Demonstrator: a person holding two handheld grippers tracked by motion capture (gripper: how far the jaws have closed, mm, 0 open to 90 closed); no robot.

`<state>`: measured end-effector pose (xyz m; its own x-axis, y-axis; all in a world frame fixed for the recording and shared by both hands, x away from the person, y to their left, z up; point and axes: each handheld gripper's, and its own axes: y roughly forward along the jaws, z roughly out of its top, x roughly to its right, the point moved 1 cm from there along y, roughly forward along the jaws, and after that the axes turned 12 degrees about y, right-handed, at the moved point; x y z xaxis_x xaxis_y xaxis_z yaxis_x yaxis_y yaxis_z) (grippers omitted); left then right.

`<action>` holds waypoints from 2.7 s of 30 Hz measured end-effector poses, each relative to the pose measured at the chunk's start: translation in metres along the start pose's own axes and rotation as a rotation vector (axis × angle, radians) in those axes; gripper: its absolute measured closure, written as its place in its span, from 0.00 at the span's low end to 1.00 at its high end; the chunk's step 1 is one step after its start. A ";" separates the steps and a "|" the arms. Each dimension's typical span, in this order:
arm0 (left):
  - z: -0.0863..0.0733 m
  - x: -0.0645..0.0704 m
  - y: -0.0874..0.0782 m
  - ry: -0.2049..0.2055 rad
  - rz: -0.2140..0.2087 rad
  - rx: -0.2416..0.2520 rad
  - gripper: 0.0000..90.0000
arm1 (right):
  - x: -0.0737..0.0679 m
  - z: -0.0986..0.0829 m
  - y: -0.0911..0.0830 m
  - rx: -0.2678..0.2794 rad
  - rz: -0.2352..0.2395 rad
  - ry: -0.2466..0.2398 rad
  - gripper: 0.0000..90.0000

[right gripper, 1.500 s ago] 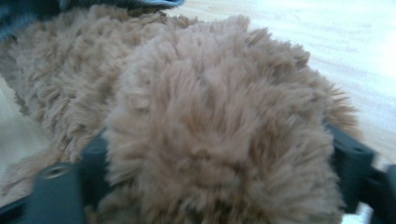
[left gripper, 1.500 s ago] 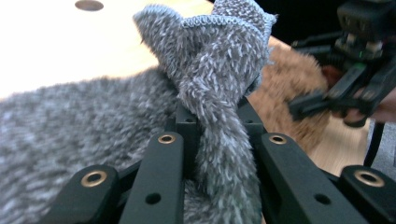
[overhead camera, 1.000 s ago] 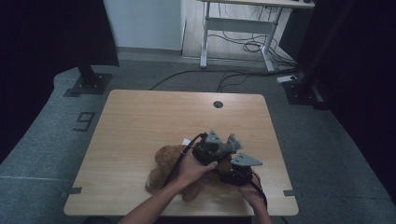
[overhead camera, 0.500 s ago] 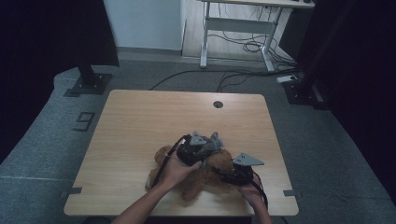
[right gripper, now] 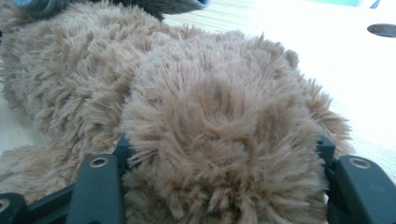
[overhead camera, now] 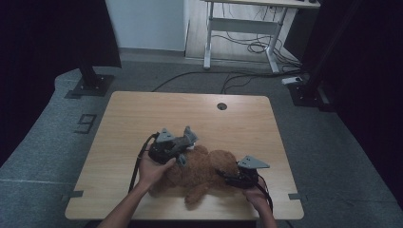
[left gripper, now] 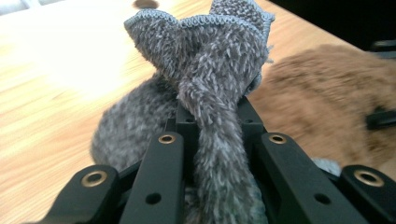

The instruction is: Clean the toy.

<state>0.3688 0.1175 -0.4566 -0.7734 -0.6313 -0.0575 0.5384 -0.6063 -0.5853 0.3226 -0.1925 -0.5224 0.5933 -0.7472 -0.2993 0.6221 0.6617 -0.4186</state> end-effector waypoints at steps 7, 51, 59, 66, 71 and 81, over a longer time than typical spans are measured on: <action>-0.035 -0.030 -0.010 -0.095 0.013 -0.019 0.86 | 0.004 -0.001 0.000 0.006 0.007 0.019 0.41; 0.066 0.076 0.062 0.226 -0.117 -0.122 0.86 | 0.009 -0.003 -0.002 0.008 0.023 0.031 0.39; 0.047 0.027 0.030 0.115 -0.059 -0.089 0.86 | 0.009 -0.003 -0.002 0.013 0.027 0.035 0.39; 0.012 -0.008 0.017 0.015 -0.015 -0.099 0.86 | 0.009 -0.004 -0.002 0.015 0.026 0.042 0.39; -0.010 -0.022 0.010 -0.038 -0.006 -0.096 0.86 | 0.010 -0.004 -0.002 0.016 0.026 0.040 0.39; -0.036 -0.035 0.001 -0.051 0.044 -0.122 0.86 | 0.011 -0.004 -0.002 0.016 0.028 0.048 0.39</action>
<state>0.3846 0.1563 -0.4847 -0.7304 -0.6814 -0.0458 0.5240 -0.5161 -0.6775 0.3257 -0.2022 -0.5286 0.5858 -0.7303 -0.3516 0.6141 0.6830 -0.3955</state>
